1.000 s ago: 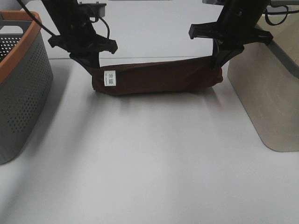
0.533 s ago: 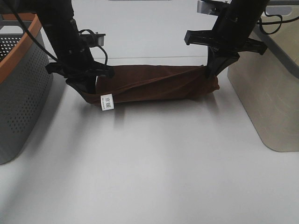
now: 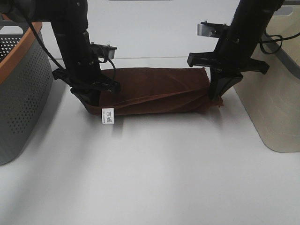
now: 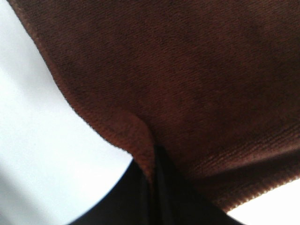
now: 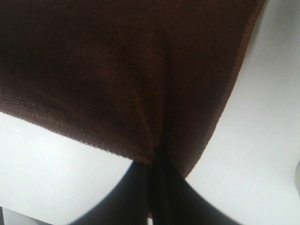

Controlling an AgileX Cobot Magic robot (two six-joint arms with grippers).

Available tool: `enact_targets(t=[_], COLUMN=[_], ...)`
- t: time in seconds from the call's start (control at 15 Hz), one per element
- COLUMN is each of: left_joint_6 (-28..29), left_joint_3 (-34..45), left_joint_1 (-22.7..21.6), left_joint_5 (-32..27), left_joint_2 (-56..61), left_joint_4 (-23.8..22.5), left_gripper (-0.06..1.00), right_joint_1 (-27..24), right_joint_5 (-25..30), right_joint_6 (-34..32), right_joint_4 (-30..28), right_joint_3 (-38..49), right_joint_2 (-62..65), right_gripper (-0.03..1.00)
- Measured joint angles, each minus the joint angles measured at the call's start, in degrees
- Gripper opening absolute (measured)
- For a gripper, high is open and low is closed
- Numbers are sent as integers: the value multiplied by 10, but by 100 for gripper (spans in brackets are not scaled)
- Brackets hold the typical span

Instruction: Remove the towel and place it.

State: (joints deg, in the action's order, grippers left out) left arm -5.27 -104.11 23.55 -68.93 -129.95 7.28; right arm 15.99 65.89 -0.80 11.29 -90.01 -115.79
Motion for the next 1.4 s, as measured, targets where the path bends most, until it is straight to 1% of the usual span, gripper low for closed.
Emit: enact_targets(t=[0.07,0.27,0.47,0.6,0.67,0.73,0.93,1.0,1.07,1.2,1.4], left_joint_6=[0,0,0,0,0,0,-1,-1,-1,-1,-2], left_joint_3=[0,9,49,73,83,87,89,89,89,89,89], left_joint_1=[1,1,1,2,2,2,2,2,2,2,2], left_joint_5=[0,-1,0,0,0,-1,-1,-1,-1,-1,-1], left_joint_2=[0,-1,-1,-1,-1,-1,4,11,23,56,109], left_joint_4=[1,1,10,11,10,3,1,5,7,10,-1], left_gripper=[0,0,0,0,3,12,64,73,76,77,76], right_joint_1=[0,0,0,0,0,0,0,0,-1,-1,-1], right_joint_5=[-13,-29,-42,-53,-55,-54,-43,-28,-12,11,15], right_joint_6=[3,5,15,19,19,19,19,19,19,19,19], right_joint_4=[1,2,17,25,25,25,23,23,26,38,68], right_joint_3=[29,69,99,115,119,120,120,120,120,119,118], right_joint_2=[0,0,0,0,0,0,0,0,1,8,62], right_gripper=[0,0,0,4,10,18,54,63,66,68,69])
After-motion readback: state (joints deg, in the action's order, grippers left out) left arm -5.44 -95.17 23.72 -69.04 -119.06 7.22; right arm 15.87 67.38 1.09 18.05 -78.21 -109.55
